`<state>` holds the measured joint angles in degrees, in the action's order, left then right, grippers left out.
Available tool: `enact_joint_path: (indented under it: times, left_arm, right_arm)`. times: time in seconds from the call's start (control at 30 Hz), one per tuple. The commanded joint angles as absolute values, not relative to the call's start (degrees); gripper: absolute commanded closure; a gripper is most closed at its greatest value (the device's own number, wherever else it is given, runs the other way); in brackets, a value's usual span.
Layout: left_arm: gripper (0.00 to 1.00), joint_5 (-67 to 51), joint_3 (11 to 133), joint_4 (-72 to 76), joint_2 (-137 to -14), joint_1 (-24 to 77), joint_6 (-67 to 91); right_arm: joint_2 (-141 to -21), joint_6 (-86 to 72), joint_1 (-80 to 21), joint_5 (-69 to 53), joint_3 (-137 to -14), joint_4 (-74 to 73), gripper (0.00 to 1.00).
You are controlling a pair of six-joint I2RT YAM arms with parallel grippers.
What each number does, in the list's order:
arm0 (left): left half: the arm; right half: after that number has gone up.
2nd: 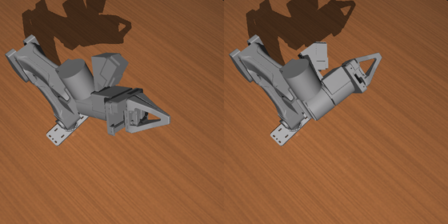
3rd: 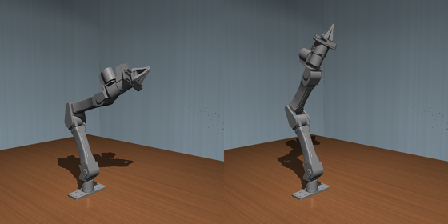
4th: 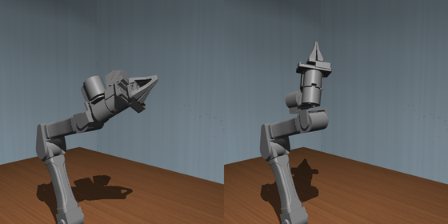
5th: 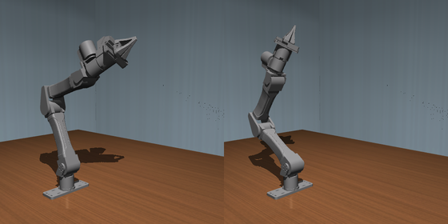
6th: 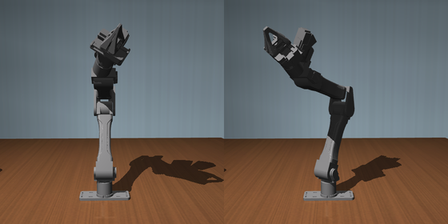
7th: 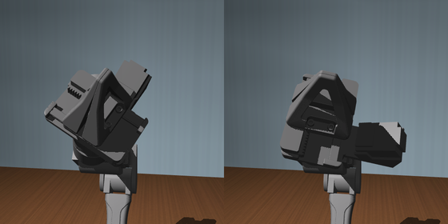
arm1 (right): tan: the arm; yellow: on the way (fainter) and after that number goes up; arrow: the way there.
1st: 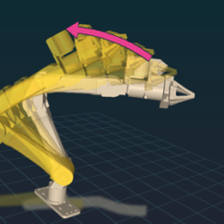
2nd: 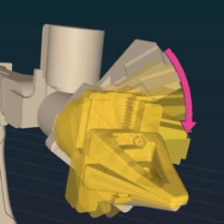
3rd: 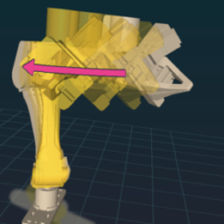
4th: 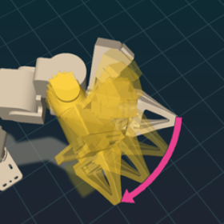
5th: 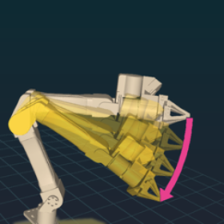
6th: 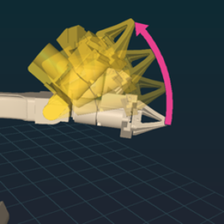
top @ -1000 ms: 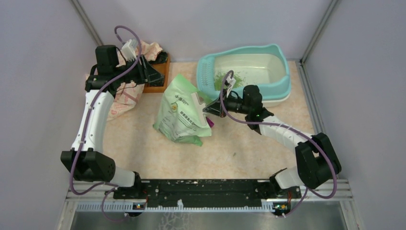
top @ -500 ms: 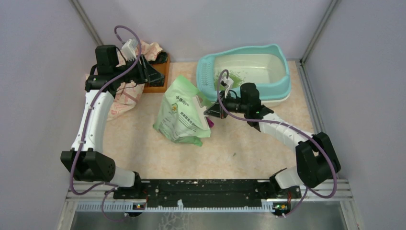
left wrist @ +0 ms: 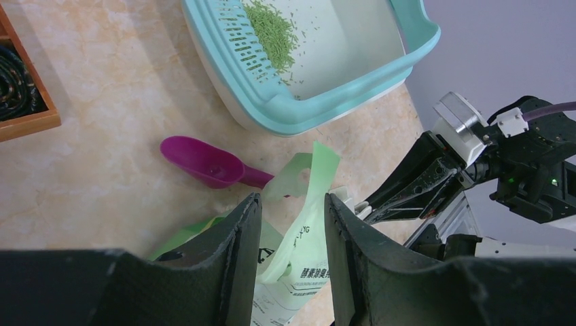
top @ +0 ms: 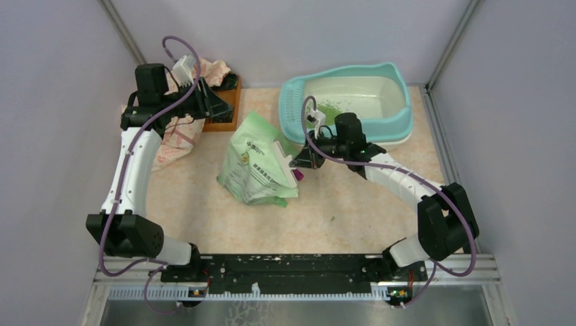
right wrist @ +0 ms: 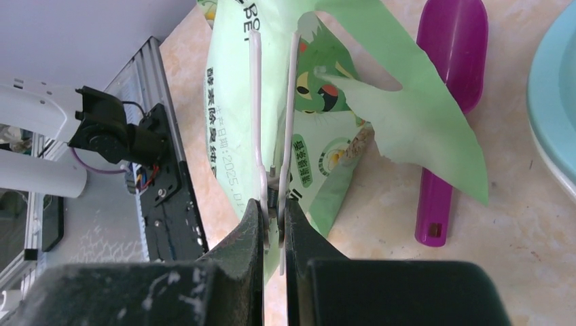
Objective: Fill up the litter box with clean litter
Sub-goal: Clamp the cat litter bag at the center of the board.
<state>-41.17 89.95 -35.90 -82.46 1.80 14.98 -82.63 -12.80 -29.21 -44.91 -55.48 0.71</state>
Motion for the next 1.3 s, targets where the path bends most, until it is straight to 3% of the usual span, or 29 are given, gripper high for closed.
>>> enact_joint_path:
  times: [0.0, 0.97, 1.0, 1.07, 1.27]
  left_arm:
    - [0.55, -42.4, 90.6, -33.9, -81.9, 1.4, 14.9]
    - [0.55, -44.5, 88.5, -32.6, -80.7, 0.4, 14.7]
    - [0.55, -44.6, 88.5, -32.6, -80.7, 0.4, 14.7]
    - [0.55, -44.9, 88.5, -32.6, -80.5, 0.4, 14.7]
    - [0.55, -45.4, 88.6, -32.7, -80.3, 0.4, 14.8]
  right_arm:
    - [-82.3, -10.6, -30.0, -45.8, -58.4, -2.3, 1.00]
    - [-86.7, -12.3, -31.5, -45.5, -64.7, -4.5, 1.00]
    - [-86.7, -12.3, -31.6, -45.4, -64.9, -4.8, 0.96]
    - [-86.8, -12.0, -31.8, -46.2, -65.4, -5.4, 0.79]
    - [-86.9, -10.5, -31.8, -45.9, -66.6, -8.1, 0.56]
